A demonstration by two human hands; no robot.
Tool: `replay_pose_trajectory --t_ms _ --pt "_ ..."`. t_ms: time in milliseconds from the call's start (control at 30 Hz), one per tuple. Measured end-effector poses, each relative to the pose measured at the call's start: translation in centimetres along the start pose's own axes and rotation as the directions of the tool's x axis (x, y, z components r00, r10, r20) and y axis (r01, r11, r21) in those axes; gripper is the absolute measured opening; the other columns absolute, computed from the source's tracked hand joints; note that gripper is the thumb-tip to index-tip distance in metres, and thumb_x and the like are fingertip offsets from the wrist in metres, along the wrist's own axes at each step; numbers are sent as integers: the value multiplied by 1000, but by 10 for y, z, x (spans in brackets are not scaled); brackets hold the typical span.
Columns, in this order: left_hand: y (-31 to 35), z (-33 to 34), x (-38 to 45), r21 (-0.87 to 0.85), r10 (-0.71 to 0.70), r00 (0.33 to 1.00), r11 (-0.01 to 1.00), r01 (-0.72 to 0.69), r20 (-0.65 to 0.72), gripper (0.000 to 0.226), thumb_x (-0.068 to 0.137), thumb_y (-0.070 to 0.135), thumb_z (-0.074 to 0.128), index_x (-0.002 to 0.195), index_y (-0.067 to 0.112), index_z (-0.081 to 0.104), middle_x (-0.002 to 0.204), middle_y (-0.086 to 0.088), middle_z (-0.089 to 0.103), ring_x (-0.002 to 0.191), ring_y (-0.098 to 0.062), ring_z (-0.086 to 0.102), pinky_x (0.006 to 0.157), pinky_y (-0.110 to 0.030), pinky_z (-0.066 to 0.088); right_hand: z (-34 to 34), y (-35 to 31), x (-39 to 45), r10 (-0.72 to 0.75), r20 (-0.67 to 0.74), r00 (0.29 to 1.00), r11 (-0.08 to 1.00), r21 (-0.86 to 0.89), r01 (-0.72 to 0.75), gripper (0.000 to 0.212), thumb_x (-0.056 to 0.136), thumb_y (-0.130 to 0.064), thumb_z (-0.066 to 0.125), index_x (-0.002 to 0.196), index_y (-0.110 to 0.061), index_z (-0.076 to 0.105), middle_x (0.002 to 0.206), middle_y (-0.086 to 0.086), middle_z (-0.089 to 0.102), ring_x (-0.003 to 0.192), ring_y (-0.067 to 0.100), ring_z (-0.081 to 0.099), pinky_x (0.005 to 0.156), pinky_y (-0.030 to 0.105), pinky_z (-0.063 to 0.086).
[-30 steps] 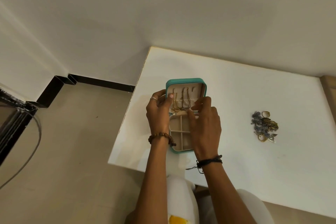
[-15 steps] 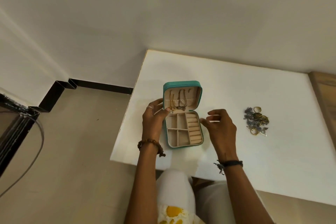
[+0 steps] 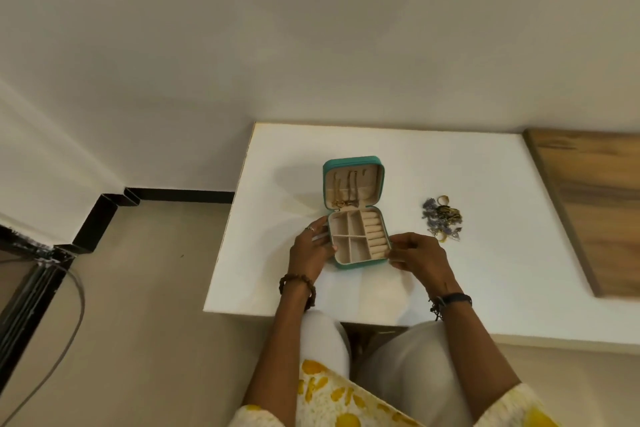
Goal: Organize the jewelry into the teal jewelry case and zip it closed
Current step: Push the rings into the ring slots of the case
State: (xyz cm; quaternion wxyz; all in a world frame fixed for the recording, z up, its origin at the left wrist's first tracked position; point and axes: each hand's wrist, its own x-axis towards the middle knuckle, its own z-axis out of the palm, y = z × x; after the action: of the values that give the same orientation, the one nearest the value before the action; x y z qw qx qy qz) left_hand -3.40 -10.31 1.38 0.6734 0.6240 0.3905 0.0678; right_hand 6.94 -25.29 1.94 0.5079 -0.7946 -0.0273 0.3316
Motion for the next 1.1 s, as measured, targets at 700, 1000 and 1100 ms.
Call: replay_pose_trajectory --t_ms 700,1000,1100 --pt "21 100 -30 627 700 674 640 -444 -236 14 83 17 58 91 14 69 93 -7 66 86 -27 59 72 -34 51 -72 38 11 -158 -353 922 983 -144 113 8 82 -5 64 87 -8 70 87 12 70 81 29 66 80 46 55" --pt "0 168 -2 916 565 812 232 -329 148 18 56 26 86 62 24 69 65 5 61 69 -19 59 56 -29 46 -79 35 24 -388 -233 892 836 -497 234 17 85 -8 59 93 -20 69 98 3 67 89 19 62 71 30 46" --pt "-2 166 0 912 551 825 260 -317 130 16 60 23 83 68 20 70 69 2 64 73 -23 60 60 -33 47 -75 34 29 -366 -205 908 782 -597 180 19 86 -11 57 97 -20 70 102 3 64 93 20 60 66 26 38"
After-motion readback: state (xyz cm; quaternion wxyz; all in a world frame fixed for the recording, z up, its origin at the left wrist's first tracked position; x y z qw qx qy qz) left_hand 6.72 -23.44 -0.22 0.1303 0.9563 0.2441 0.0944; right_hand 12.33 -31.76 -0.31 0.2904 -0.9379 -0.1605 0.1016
